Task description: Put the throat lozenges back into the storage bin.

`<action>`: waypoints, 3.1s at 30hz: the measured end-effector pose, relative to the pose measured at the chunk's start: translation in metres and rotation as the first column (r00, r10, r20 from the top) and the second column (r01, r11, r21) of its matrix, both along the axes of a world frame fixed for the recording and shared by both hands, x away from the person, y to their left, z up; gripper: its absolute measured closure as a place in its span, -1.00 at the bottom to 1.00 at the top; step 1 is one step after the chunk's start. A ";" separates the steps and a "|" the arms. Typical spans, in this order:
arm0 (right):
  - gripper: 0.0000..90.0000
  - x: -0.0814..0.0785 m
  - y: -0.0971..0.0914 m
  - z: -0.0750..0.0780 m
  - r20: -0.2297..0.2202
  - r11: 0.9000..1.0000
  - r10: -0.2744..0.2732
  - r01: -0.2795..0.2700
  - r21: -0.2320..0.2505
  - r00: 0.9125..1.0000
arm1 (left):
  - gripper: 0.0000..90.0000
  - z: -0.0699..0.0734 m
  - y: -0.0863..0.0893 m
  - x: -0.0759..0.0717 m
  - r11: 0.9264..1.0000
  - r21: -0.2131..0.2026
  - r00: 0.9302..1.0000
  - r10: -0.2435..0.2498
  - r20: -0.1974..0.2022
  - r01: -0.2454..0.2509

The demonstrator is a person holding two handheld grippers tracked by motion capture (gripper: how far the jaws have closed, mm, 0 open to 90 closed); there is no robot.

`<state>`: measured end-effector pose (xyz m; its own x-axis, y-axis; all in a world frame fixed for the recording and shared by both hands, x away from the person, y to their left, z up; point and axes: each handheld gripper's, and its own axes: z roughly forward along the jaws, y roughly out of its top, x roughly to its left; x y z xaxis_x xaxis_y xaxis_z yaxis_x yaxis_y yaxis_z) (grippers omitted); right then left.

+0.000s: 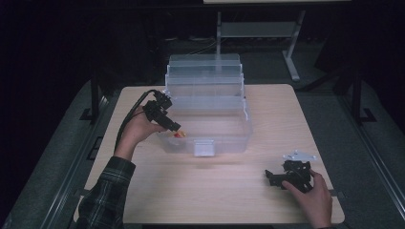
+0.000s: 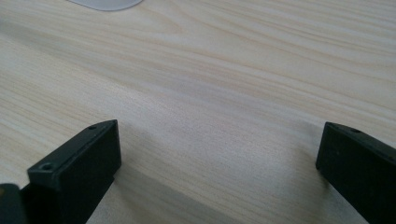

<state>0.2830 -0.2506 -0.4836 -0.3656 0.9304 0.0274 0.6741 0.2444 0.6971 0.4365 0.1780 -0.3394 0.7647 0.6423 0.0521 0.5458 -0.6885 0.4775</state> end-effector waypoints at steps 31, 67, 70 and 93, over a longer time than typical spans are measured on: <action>-1.00 0.000 0.000 0.000 0.000 1.000 0.000 0.000 0.000 1.000 | -0.68 0.005 0.038 -0.036 0.996 -0.072 0.998 0.056 0.042 -0.053; -1.00 0.000 0.000 0.000 0.000 1.000 0.000 0.000 0.000 1.000 | -0.69 -0.028 0.085 -0.090 0.980 -0.152 0.985 0.143 0.097 -0.127; -1.00 0.000 0.000 0.000 0.001 1.000 0.000 0.000 0.000 1.000 | -0.69 -0.032 0.088 -0.094 0.979 -0.157 0.984 0.146 0.105 -0.128; -1.00 0.000 0.000 0.000 0.000 1.000 0.000 0.000 0.000 1.000 | -0.69 -0.065 0.113 -0.132 0.964 -0.218 0.963 0.193 0.188 -0.151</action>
<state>0.2830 -0.2506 -0.4836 -0.3658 0.9303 0.0269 0.6738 0.2447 0.6972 0.3050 0.2912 -0.4045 0.6278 0.7766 0.0531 0.5230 -0.4714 0.7101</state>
